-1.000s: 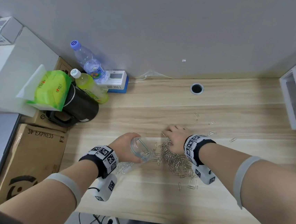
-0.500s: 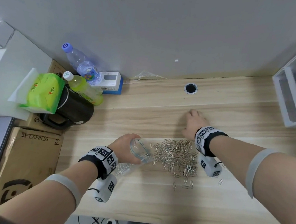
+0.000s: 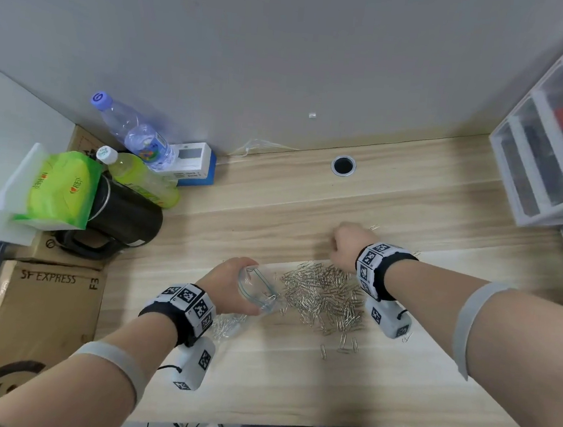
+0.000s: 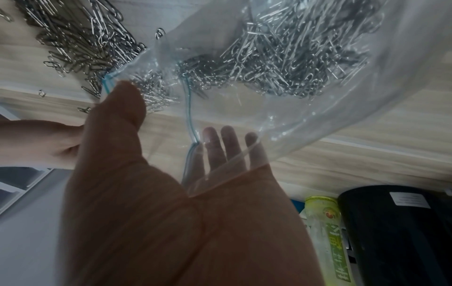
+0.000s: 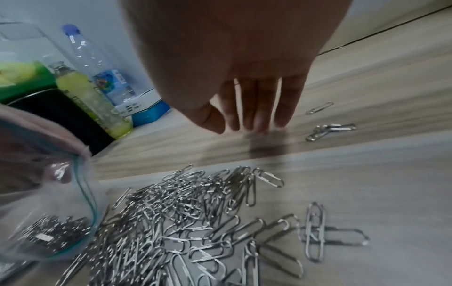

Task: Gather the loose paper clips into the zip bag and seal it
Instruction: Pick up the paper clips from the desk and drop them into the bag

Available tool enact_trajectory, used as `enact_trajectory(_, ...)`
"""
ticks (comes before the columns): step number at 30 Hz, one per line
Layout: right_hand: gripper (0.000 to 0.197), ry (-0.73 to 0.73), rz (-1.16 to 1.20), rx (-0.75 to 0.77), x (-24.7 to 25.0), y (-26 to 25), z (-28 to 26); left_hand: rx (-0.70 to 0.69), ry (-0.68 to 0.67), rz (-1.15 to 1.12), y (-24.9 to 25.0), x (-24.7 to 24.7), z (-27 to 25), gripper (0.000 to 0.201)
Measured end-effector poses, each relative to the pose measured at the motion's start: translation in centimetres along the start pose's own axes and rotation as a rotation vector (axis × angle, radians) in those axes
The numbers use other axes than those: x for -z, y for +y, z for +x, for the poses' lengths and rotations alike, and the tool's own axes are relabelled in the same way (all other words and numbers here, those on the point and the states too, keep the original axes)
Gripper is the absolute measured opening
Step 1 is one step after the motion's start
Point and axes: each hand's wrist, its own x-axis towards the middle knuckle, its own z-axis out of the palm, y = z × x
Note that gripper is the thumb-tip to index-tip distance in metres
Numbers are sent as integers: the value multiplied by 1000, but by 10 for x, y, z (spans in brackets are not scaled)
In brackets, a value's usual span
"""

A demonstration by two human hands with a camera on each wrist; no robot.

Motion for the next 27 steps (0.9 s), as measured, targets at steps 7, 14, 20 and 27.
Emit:
enact_trajectory(7, 52, 66, -90, -285, -11, 19, -6, -22, -24, -1, 0, -1, 1, 107)
enact_trajectory(14, 27, 16, 58, -117, -14, 5, -21, -39, -25, 23, 0, -2, 2, 92)
enact_trajectory(20, 63, 225, 40, -464, -23, 31, -33, -50, -37, 43, -1, -1, 1, 97)
enact_trajectory(27, 84, 86, 132, -530, -32, 36, -39, -85, -43, 67, 1, -6, -3, 93)
